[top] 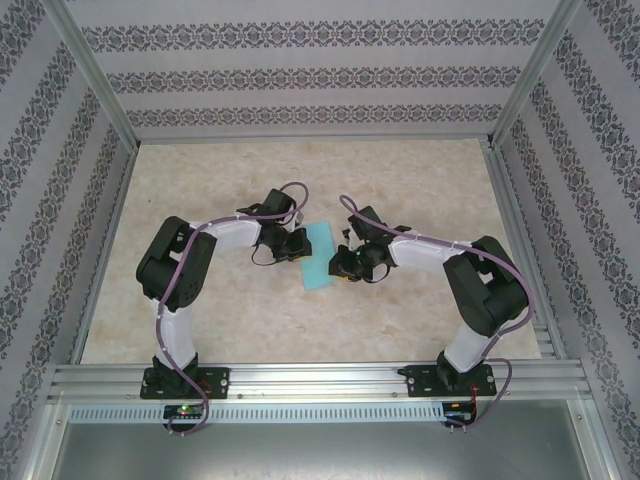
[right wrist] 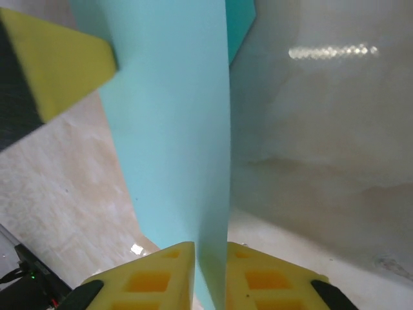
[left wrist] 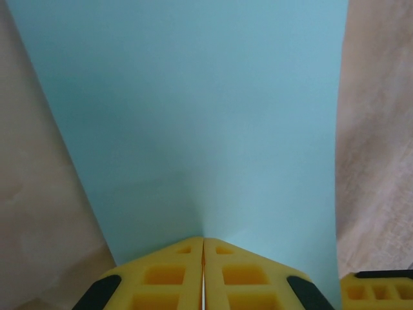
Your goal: Fold a paper plane with a square sheet of paper (pick it up from the middle)
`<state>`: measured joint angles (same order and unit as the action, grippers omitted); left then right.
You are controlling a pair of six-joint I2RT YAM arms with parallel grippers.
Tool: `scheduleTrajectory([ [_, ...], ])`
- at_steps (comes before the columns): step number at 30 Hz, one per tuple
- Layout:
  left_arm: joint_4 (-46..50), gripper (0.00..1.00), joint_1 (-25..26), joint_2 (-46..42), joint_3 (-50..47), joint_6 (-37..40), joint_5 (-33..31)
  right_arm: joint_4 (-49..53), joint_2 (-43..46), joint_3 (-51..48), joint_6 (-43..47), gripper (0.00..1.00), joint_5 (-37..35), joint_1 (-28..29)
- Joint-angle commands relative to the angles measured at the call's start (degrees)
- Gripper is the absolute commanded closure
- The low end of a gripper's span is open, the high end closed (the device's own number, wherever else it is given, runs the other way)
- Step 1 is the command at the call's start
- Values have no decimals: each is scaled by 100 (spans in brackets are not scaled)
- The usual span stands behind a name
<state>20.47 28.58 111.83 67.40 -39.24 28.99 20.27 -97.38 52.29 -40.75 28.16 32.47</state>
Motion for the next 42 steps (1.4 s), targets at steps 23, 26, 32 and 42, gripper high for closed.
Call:
scheduleTrajectory([
  [23, 549, 88, -9, -300, 649, 306, -319, -833, -692, 661, -749, 92, 181, 126],
  [26, 648, 89, -60, -295, 754, 339, -642, -831, -750, 677, -737, 92, 119, 136],
  [32, 826, 91, -114, 127, 932, 356, -852, -805, -850, 721, -726, 92, 67, 135],
  [42, 1065, 91, -107, 497, 1048, 400, -898, -702, -999, 891, -602, 91, 75, 189],
])
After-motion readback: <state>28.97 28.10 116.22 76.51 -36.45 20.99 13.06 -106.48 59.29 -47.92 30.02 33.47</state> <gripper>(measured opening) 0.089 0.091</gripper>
